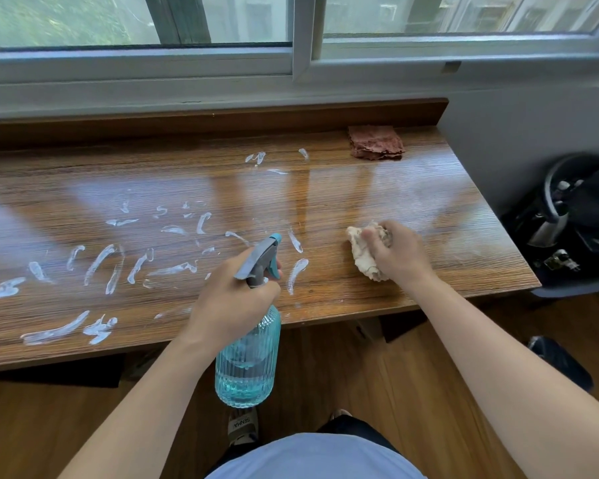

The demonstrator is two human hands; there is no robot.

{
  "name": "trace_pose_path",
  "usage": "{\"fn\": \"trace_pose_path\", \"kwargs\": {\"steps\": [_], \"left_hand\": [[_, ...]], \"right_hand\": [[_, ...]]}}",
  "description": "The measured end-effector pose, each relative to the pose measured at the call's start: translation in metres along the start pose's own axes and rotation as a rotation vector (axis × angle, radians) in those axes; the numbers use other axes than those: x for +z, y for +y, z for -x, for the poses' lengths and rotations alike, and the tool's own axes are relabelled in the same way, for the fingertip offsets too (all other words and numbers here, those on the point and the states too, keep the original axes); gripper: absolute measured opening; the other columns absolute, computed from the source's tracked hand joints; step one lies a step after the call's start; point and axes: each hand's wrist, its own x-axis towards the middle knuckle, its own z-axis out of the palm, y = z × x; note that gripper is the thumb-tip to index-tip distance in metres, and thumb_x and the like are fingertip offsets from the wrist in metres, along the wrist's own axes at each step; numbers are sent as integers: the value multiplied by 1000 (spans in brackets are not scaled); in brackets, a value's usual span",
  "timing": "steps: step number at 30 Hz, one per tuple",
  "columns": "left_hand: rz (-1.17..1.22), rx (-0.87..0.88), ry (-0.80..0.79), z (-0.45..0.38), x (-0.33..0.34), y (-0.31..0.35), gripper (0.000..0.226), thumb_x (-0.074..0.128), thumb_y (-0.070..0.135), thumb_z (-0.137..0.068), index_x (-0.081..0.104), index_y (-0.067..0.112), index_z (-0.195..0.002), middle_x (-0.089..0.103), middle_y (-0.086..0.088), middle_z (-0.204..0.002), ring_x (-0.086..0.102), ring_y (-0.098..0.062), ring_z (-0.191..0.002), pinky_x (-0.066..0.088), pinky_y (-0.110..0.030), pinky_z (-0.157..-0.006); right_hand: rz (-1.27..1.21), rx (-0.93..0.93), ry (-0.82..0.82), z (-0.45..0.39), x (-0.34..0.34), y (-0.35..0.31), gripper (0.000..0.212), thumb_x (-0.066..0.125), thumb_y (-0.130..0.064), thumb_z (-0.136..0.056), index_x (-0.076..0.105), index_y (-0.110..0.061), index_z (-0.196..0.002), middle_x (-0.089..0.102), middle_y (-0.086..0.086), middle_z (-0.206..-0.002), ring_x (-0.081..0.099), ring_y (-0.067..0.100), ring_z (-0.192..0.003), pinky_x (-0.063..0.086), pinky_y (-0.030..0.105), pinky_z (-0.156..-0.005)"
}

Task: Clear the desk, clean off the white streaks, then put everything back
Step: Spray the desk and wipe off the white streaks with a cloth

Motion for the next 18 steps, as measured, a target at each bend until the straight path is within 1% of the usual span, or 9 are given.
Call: {"fn": "trace_pose_path", "kwargs": {"steps": [2,4,5,6,8,11,13,15,18], "left_hand": [[-13,2,1,-1,1,1,19,57,7,-89,66,22,-96,48,0,-66,34,-10,-50,34,-36,-57],[-11,-2,3,-2,2,1,19,57,7,-89,66,22,-96,46,5,-61,34,-11,-49,34,-34,-54],[-6,-5,1,-3,2,1,20,56,6,-90,67,22,-96,45,8,-59,34,-11,-48,35,-33,-53],[-1,-10,-1,-4,2,0,20,56,6,-90,66,22,-96,45,9,-57,35,-12,-48,35,-33,-52],[9,-18,-5,-5,3,-1,21,56,6,-89,66,23,-96,43,9,-56,35,-14,-50,35,-34,-52],[17,-25,-15,-8,4,-1,21,56,7,-88,66,24,-96,45,4,-61,36,-16,-53,35,-37,-55],[29,-27,-17,-9,4,-1,21,56,9,-87,66,25,-96,47,2,-63,37,-17,-53,36,-37,-55],[15,-25,-13,-9,3,-1,21,55,12,-85,66,26,-96,48,5,-62,38,-17,-53,37,-36,-54],[-4,-32,-3,-10,2,-3,21,56,9,-88,66,25,-97,50,9,-61,39,-16,-53,37,-37,-56]], "right_hand": [[6,-56,106,-3,-5,2,30,58,-45,-101,66,-17,-93,65,-2,-80,62,22,-75,41,32,-61],[158,-164,232,-3,-8,2,28,63,-41,-99,69,-15,-106,64,1,-89,57,19,-75,39,30,-63],[240,-229,257,-1,-8,0,29,67,-40,-97,70,-15,-111,62,4,-91,53,18,-74,38,29,-62],[293,-298,241,2,-6,-2,28,69,-38,-95,71,-15,-111,60,5,-89,50,17,-73,38,28,-61],[332,-404,130,14,6,-5,25,68,-41,-96,75,-18,-104,56,1,-83,49,17,-69,38,28,-58],[352,-443,-52,35,29,1,35,57,-49,-99,79,-22,-93,52,-8,-77,51,14,-70,48,33,-63],[276,-401,-77,37,33,6,43,51,-51,-100,77,-20,-85,55,-8,-75,53,14,-70,52,39,-67],[267,-411,-29,32,31,12,44,50,-52,-100,76,-20,-84,57,-6,-78,53,17,-79,49,43,-73],[300,-439,-4,21,29,20,33,57,-51,-97,71,-22,-102,56,0,-102,52,23,-99,43,43,-85]]}}
